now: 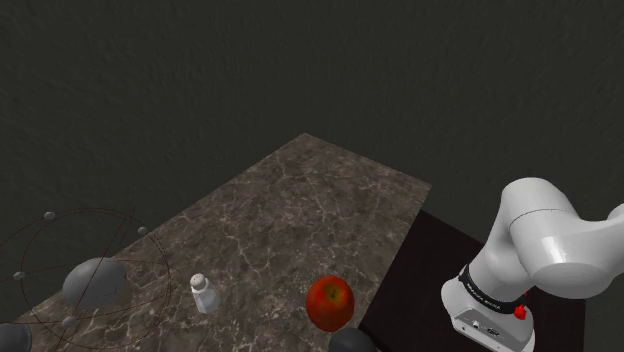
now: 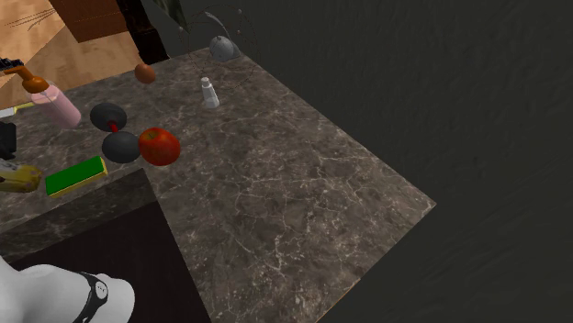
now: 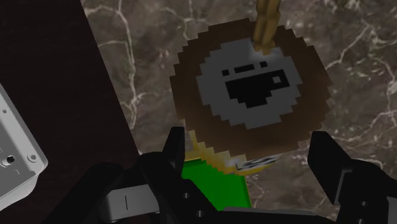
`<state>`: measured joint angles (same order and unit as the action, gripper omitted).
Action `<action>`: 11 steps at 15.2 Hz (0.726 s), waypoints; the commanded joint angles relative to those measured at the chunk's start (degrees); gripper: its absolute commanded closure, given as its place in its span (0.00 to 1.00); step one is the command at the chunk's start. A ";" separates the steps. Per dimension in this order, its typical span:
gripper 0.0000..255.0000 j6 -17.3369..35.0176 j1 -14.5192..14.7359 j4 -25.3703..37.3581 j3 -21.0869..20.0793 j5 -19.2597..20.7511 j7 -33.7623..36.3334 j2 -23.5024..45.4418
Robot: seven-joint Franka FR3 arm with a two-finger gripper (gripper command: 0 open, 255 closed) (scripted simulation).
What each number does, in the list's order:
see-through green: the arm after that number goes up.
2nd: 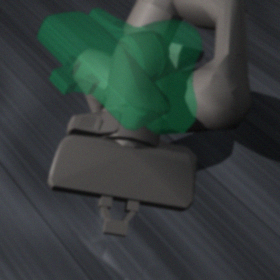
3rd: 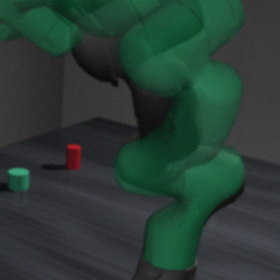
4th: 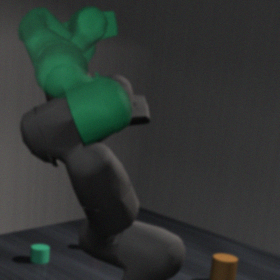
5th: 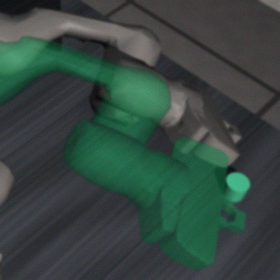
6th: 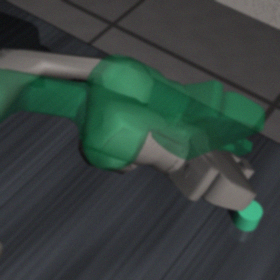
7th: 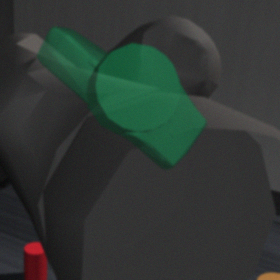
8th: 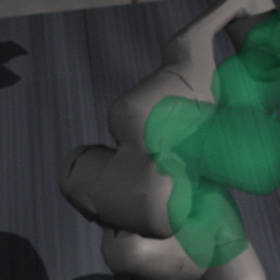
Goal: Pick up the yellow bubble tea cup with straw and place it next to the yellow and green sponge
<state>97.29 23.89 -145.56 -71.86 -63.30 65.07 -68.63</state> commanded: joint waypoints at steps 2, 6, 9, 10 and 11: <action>1.00 0.03 -0.01 -0.01 -0.02 -0.03 -0.02 0.00; 0.00 0.03 0.00 -0.02 -0.02 -0.03 -0.02 0.00; 0.00 0.03 0.00 -0.02 -0.02 -0.03 -0.02 0.00; 0.00 -1.25 0.08 0.79 1.84 1.54 0.30 0.04; 0.00 -2.53 0.11 1.69 3.64 3.08 0.61 0.13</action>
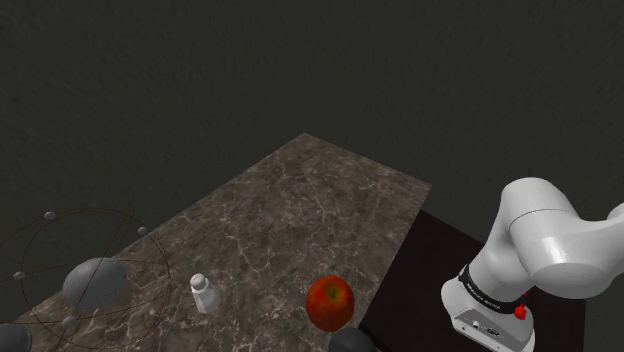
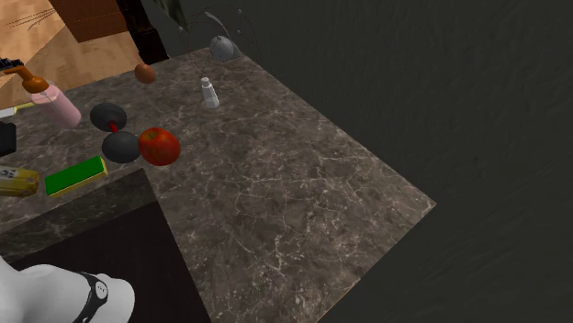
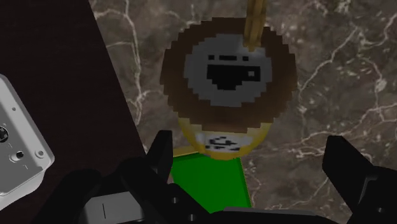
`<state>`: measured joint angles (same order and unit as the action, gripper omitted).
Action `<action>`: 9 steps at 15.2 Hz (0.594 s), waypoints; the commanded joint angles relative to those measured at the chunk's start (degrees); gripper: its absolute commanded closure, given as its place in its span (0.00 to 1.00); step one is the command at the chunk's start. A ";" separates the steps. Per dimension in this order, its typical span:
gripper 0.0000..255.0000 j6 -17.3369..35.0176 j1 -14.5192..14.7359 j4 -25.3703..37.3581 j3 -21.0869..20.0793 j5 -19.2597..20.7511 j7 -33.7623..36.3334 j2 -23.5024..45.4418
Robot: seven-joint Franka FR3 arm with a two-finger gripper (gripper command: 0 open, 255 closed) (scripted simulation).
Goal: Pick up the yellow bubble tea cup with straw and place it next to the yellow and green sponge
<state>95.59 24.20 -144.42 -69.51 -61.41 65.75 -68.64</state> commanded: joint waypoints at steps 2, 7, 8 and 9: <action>0.00 -3.11 -0.30 2.34 4.32 3.79 0.44 0.40; 0.00 -3.11 -0.30 2.34 4.32 3.79 0.44 0.40; 0.00 -3.11 -0.30 2.34 4.32 3.79 0.44 0.40; 0.00 -3.11 -0.30 2.34 4.32 3.79 0.44 0.40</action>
<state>92.50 23.90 -142.08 -65.20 -57.63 66.19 -68.25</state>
